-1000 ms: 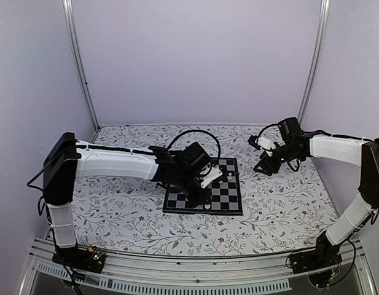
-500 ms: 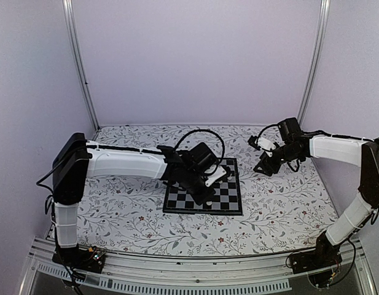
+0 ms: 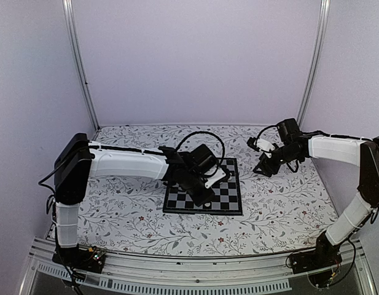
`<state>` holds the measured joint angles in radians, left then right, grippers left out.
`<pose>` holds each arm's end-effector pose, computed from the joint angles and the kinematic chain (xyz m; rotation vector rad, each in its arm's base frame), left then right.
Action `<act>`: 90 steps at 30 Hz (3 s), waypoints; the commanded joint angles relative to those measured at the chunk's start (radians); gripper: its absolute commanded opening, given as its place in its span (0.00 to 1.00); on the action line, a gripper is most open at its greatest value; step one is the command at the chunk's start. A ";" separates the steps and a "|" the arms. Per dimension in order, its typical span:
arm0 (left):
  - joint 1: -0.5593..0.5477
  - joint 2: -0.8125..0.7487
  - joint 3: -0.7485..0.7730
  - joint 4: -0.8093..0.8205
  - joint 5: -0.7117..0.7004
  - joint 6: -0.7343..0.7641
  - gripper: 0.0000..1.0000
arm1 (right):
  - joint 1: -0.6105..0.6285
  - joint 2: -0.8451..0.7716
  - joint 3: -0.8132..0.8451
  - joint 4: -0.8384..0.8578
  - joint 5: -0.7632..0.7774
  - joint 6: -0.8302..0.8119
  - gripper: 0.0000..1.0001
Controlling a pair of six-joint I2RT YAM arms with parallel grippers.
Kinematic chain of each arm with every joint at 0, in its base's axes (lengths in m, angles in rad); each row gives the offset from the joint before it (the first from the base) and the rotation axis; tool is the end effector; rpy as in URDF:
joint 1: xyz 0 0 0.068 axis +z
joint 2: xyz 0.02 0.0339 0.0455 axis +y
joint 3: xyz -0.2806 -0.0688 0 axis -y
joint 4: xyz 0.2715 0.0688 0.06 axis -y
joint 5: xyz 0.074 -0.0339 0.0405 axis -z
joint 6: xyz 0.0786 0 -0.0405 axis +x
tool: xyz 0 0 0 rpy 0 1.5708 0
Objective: Set up the chess pieces on the board
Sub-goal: Place the chess piece on the chessboard, then pick up the chess piece from the chessboard, then place the chess piece on the chessboard.
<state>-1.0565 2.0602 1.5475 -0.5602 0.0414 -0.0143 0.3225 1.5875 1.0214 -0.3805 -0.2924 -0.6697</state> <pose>0.2386 -0.4289 0.1463 1.3596 2.3400 -0.3992 0.3468 0.1398 0.1780 -1.2794 2.1171 0.2207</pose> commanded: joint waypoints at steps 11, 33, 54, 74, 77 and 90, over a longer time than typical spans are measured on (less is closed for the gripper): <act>-0.008 0.003 0.046 -0.047 -0.038 0.007 0.33 | 0.016 0.016 -0.012 0.009 0.015 -0.004 0.66; 0.153 0.106 0.250 -0.024 -0.121 -0.068 0.31 | 0.025 0.003 -0.029 0.015 0.037 -0.030 0.66; 0.195 0.202 0.297 -0.021 -0.078 -0.090 0.28 | 0.026 0.026 -0.032 0.015 0.054 -0.037 0.66; 0.190 0.084 0.226 -0.044 -0.079 -0.093 0.05 | 0.030 0.031 -0.032 0.012 0.059 -0.039 0.66; 0.185 0.014 0.174 -0.053 -0.098 -0.097 0.04 | 0.033 0.029 -0.032 0.012 0.060 -0.039 0.66; 0.112 -0.237 -0.143 0.012 0.091 -0.058 0.06 | 0.045 0.030 -0.032 0.011 0.061 -0.041 0.66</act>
<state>-0.9039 1.8416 1.4666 -0.5812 0.0147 -0.0994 0.3546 1.6096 1.0004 -0.3767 -0.2371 -0.7010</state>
